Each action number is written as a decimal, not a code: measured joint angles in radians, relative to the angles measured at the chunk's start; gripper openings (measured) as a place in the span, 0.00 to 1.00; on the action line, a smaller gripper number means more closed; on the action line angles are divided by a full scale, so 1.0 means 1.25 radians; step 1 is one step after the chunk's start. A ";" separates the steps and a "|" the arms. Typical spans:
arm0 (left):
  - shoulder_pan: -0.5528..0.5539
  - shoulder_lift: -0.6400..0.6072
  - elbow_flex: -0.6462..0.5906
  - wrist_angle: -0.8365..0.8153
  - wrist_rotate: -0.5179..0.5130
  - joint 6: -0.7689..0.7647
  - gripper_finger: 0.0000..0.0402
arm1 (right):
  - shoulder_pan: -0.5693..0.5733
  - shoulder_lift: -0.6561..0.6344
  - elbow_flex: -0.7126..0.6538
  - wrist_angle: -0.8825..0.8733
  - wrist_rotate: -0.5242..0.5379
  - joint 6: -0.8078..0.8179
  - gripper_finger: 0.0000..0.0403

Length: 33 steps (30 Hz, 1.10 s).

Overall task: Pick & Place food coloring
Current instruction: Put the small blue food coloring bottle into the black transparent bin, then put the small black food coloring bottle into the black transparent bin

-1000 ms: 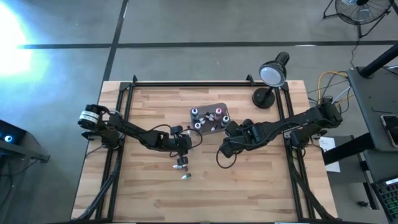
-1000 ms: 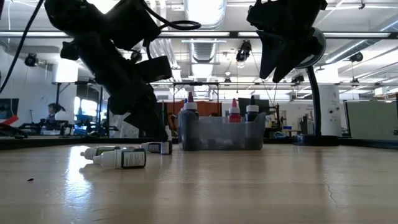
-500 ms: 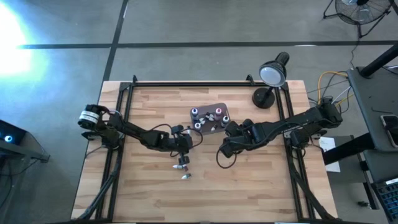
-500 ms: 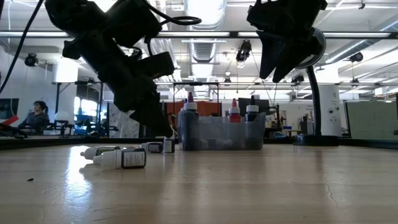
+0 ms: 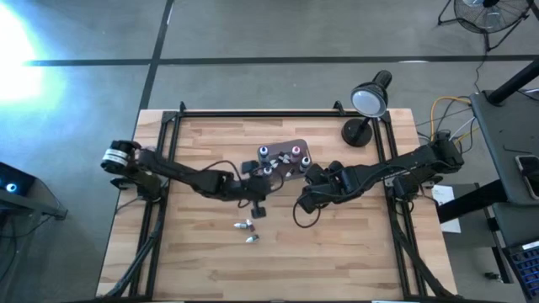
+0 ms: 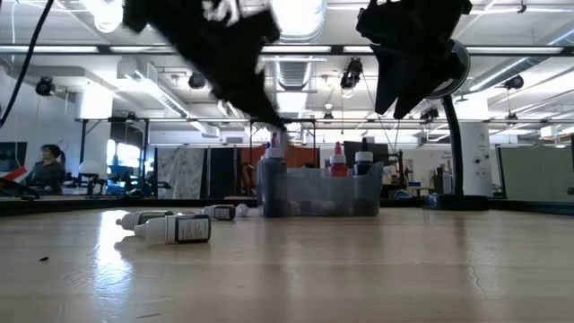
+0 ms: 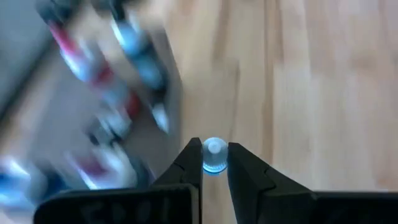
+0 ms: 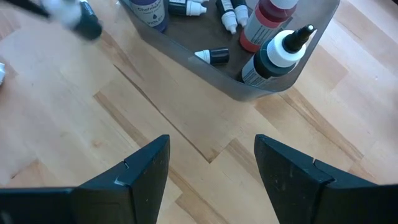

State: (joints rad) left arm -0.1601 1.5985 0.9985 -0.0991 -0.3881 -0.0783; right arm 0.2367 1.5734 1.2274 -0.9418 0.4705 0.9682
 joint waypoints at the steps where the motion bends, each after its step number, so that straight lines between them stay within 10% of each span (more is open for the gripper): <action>1: 0.003 -0.004 0.024 -0.001 -0.016 0.024 0.05 | 0.000 0.000 0.000 0.000 0.000 0.001 0.57; 6: 0.055 -0.012 0.124 -0.004 -0.090 0.105 0.05 | 0.000 0.000 0.000 -0.001 0.000 0.002 0.57; 16: 0.267 0.033 0.136 -0.004 0.017 0.095 0.09 | 0.001 0.000 -0.001 -0.003 -0.004 0.054 0.57; 26: 0.233 0.033 0.168 -0.032 0.049 0.024 0.30 | 0.001 0.000 -0.001 -0.003 -0.006 0.058 0.57; 33: 0.199 -0.027 0.205 -0.341 0.048 0.027 0.31 | 0.001 0.000 -0.001 -0.003 -0.006 0.052 0.57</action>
State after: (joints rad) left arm 0.0882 1.5650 1.2545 -0.5250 -0.3278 -0.0450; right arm 0.2375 1.5734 1.2259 -0.9454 0.4625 1.0329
